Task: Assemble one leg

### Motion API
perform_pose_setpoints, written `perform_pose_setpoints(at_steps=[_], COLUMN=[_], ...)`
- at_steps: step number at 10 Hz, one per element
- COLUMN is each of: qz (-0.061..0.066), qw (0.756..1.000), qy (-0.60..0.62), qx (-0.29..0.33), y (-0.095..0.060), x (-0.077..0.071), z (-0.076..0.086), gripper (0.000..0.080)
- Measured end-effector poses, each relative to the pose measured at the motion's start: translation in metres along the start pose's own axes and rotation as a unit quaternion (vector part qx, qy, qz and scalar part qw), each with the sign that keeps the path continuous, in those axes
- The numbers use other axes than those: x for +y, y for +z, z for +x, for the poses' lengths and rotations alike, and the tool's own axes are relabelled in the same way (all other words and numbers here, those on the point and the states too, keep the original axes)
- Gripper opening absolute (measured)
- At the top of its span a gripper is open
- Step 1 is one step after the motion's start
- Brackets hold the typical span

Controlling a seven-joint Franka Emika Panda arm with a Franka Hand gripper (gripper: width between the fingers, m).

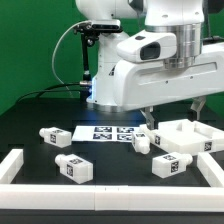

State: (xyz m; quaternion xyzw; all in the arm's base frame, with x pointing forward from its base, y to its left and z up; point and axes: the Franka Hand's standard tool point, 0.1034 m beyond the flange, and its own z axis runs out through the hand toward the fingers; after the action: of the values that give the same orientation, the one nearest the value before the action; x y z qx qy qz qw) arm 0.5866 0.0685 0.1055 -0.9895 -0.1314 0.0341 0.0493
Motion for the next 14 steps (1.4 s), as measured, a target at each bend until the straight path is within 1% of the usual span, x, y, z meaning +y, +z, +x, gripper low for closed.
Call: perform_pose_setpoints(at_steps=[1,2,3,4,5,7,8,9,10,11,14], qz=[-0.001,-0.001,0.0,0.005,0.007,0.014,0.014,0.013,0.013,0.011,0.013], qw=[0.995,0.986,0.978,0.973,0.968,0.945,0.925,0.92,0.912,0.913,0.913], qy=[0.101,0.168,0.208,0.229,0.251,0.325,0.379,0.39,0.409,0.407,0.407], qx=[-0.004,-0.005,-0.006,-0.005,-0.005,-0.01,-0.02,-0.023,-0.022,-0.016,-0.018], y=[0.004,0.009,0.013,0.011,0.012,0.014,0.024,0.033,0.048,0.065,0.069], x=[-0.004,-0.01,-0.012,-0.013,-0.014,-0.017,-0.011,-0.003,0.003,0.006,0.003], z=[-0.005,-0.009,-0.01,-0.008,-0.008,-0.01,-0.017,-0.022,-0.025,-0.025,-0.024], gripper=[0.0649,0.0649,0.0649,0.0649,0.0649,0.0649,0.0649,0.0649,0.0649,0.0649,0.0649])
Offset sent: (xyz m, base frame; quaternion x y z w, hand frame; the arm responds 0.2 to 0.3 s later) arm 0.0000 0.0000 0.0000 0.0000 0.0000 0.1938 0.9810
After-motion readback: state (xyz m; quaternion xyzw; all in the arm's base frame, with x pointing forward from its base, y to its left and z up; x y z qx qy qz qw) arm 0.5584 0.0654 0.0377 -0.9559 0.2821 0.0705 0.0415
